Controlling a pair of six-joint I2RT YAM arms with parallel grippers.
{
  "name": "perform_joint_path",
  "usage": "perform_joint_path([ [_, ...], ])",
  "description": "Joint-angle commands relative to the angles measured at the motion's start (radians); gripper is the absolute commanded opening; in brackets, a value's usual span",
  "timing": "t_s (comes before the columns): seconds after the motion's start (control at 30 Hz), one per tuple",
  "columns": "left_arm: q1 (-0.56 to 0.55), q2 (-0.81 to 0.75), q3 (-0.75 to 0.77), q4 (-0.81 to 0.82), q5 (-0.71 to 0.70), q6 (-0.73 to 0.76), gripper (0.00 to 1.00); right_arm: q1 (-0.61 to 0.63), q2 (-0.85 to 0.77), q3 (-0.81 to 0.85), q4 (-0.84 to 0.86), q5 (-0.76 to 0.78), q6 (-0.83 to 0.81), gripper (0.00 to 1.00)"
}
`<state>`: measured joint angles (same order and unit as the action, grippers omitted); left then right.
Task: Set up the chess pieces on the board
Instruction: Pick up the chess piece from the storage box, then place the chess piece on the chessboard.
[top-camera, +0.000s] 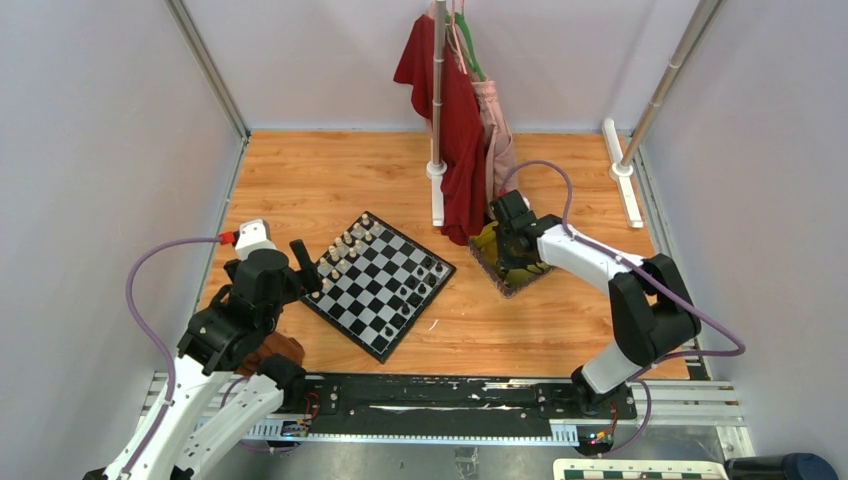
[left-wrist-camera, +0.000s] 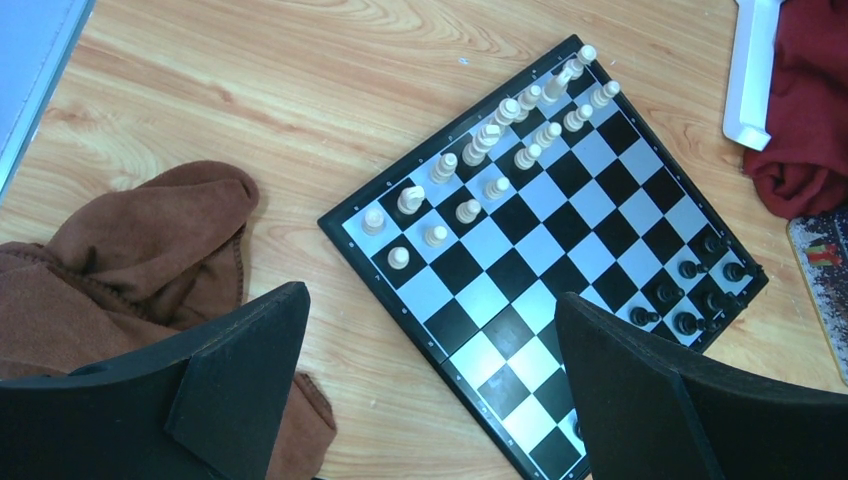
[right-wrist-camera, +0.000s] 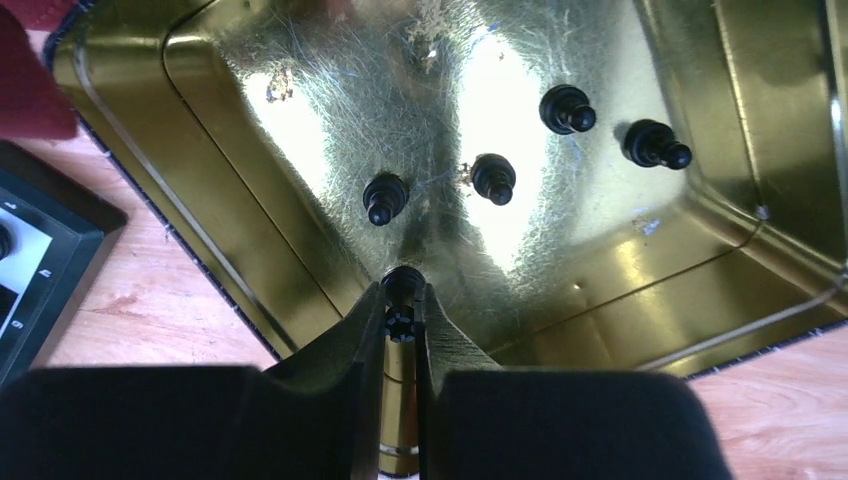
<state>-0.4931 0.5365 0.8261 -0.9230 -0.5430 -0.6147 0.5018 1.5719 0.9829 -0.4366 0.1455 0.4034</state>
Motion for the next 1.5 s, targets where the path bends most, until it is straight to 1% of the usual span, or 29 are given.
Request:
perform_joint_path([
  [0.0,0.007,-0.014,-0.012,-0.005,-0.007,-0.015,1.0,-0.017,-0.068,0.015,-0.057,0.047,0.0,0.0],
  [0.2,0.007,-0.029,-0.015,-0.004,-0.008,-0.016,1.0,-0.007,-0.123,0.035,-0.091,0.058,0.005,0.0],
  [0.33,0.007,-0.034,-0.016,-0.002,-0.009,-0.014,1.0,0.033,-0.154,0.056,-0.103,0.061,-0.005,0.0],
  [0.63,0.007,-0.047,-0.019,0.002,-0.012,-0.013,1.0,0.258,-0.145,0.199,-0.19,0.159,-0.061,0.0],
  [0.87,0.007,-0.053,-0.021,0.005,-0.029,-0.012,1.0,0.441,-0.102,0.308,-0.266,0.167,-0.089,0.0],
  [1.1,0.007,-0.058,-0.015,0.004,-0.051,-0.007,1.0,0.636,-0.006,0.428,-0.316,0.154,-0.112,0.0],
  [1.27,0.007,-0.064,0.0,0.004,-0.077,0.021,1.0,0.743,0.072,0.503,-0.337,0.151,-0.118,0.0],
  [1.47,0.007,-0.035,0.068,-0.013,-0.117,0.074,1.0,0.822,0.134,0.557,-0.345,0.134,-0.126,0.0],
])
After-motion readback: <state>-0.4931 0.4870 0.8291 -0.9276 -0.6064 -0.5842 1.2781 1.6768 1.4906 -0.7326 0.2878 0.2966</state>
